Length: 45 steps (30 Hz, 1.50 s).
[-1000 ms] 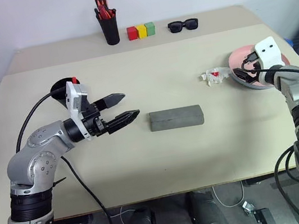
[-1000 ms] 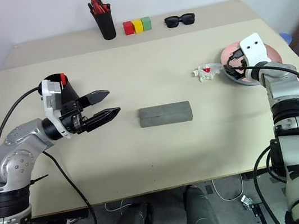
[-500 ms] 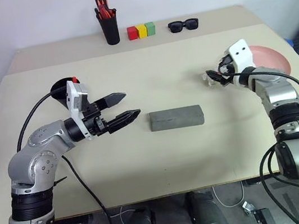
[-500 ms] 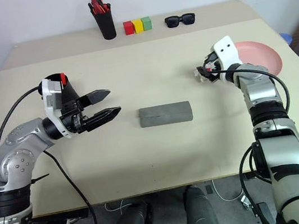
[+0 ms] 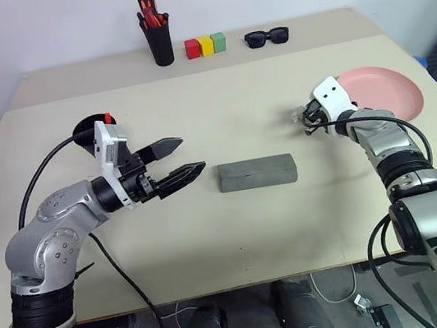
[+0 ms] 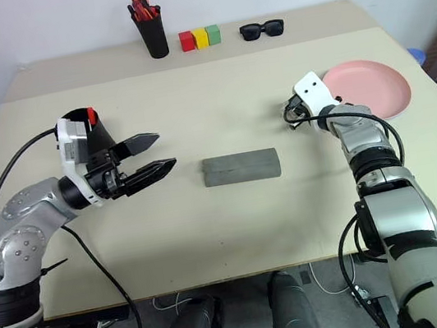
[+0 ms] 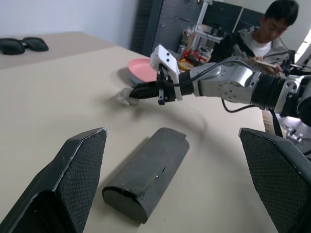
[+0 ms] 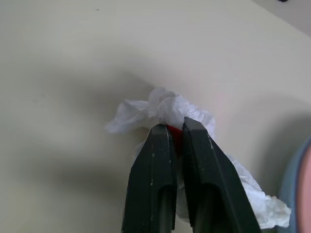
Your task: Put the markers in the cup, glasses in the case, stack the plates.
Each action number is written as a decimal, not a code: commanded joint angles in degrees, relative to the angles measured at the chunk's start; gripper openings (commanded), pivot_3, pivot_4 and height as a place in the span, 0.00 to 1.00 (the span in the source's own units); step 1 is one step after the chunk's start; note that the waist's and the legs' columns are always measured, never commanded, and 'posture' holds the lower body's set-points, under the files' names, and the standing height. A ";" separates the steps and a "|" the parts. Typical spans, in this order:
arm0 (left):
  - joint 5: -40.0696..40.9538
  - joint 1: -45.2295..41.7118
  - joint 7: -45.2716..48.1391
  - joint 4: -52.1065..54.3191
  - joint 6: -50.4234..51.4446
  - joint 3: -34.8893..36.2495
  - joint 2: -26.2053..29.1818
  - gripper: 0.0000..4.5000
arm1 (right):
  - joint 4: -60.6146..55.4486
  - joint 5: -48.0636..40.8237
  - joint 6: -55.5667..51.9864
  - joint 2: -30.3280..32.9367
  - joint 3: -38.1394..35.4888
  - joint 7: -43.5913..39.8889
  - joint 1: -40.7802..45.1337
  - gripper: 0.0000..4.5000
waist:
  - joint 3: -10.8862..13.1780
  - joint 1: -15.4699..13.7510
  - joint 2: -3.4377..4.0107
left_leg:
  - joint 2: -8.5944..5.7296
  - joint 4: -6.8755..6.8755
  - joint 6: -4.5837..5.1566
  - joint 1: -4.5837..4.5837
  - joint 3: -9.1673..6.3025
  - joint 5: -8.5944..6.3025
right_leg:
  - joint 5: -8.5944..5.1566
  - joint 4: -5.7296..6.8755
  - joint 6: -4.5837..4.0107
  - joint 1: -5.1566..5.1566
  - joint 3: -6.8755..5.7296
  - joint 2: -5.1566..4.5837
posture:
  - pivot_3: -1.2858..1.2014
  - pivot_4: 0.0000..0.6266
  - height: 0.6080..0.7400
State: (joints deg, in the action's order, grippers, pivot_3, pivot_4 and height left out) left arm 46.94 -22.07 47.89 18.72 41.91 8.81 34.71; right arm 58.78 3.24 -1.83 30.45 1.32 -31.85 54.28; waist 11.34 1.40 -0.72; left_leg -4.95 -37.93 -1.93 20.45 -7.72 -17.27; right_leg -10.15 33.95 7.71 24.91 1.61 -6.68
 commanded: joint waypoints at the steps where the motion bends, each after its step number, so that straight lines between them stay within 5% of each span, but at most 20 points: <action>1: 1.36 -0.30 -0.42 1.96 -0.13 1.66 0.64 1.00 | -1.68 -4.87 -1.45 0.90 -5.16 -1.15 3.24 0.01 | 0.00 -0.03 0.00 | 0.00 0.00 0.00 0.00 0.00 0.00 | 0.00 0.00 0.00 0.00 0.00 0.00 | 0.52 0.24 1.00; 10: 0.61 -1.45 0.08 0.30 -1.30 0.50 -0.25 1.00 | 0.56 -6.20 0.85 9.96 -11.88 8.44 4.09 0.01 | 0.02 -0.45 0.03 | -0.03 0.01 0.02 0.04 -0.04 -0.01 | 0.00 -0.02 0.00 -0.01 -0.01 -0.01 | 0.52 0.24 1.00; 13: -0.10 -2.32 0.87 -0.95 -2.03 -0.46 -0.81 1.00 | -0.82 -2.70 3.99 10.38 -8.57 8.65 1.84 0.23 | 0.01 0.18 0.02 | -0.02 0.01 0.02 -0.01 0.01 -0.01 | 0.00 -0.04 0.00 -0.04 0.00 0.00 | 0.52 0.24 1.00; 19: -1.25 -3.77 2.05 -2.23 -3.01 -1.53 -0.82 1.00 | -2.88 1.51 5.62 10.69 -5.49 11.81 1.66 0.89 | 0.05 1.42 0.08 | -0.01 0.01 0.02 -0.03 0.07 -0.01 | 0.00 0.03 0.00 0.00 0.05 0.00 | 0.52 0.24 1.00; 23: -1.82 -3.02 2.91 -2.84 -3.68 -0.75 -0.30 1.00 | -4.68 -2.55 7.25 10.09 -8.68 9.59 2.56 0.89 | 0.05 1.12 0.08 | -0.01 0.02 0.02 0.00 0.05 -0.01 | 0.00 0.02 0.00 0.01 0.05 -0.01 | 0.52 0.24 1.00; 26: -1.52 -1.57 2.84 -2.85 -3.90 0.43 -0.07 1.00 | -16.95 -14.54 2.14 6.23 -12.67 -3.02 -0.20 0.89 | 0.05 1.41 0.09 | -0.01 0.02 0.02 0.00 0.05 -0.01 | 0.00 0.00 0.01 0.02 0.05 -0.01 | 0.52 0.24 1.00; 29: -2.47 -0.02 2.54 -2.61 -5.25 0.86 -0.05 1.00 | -34.16 -25.49 -5.77 5.14 -11.59 -18.50 -9.34 0.89 | 0.03 1.10 0.06 | 0.07 0.08 0.03 -0.04 -0.03 -0.01 | 0.00 0.04 0.00 0.01 0.02 0.06 | 0.52 0.24 1.00; 33: -3.81 2.49 2.53 -2.19 -7.64 2.71 1.31 1.00 | -64.11 -47.25 -29.06 11.47 -8.28 -34.91 -24.52 0.89 | 0.08 -0.45 0.13 | 0.26 0.09 0.07 0.07 -0.28 -0.06 | -0.02 -0.01 -0.01 0.00 -0.11 0.10 | 0.52 0.24 1.00; 45: -3.40 13.34 6.46 -0.96 -10.39 8.00 4.88 1.00 | -77.62 -44.32 -31.56 11.32 -7.86 -26.74 -32.91 0.89 | 0.09 -0.80 0.14 | 0.41 -0.07 0.05 -0.03 -0.03 -0.09 | -0.02 -0.15 -0.01 -0.18 -0.15 0.14 | 0.52 0.24 1.00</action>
State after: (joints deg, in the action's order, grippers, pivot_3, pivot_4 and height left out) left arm 43.14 -9.46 52.69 17.15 33.31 13.85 38.36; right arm -14.69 -40.43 -33.27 40.94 -4.71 -59.50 21.81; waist 11.43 0.60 -0.58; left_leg -4.54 -37.99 -1.88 20.46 -7.73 -17.36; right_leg -10.16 33.81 7.70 24.79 1.47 -6.55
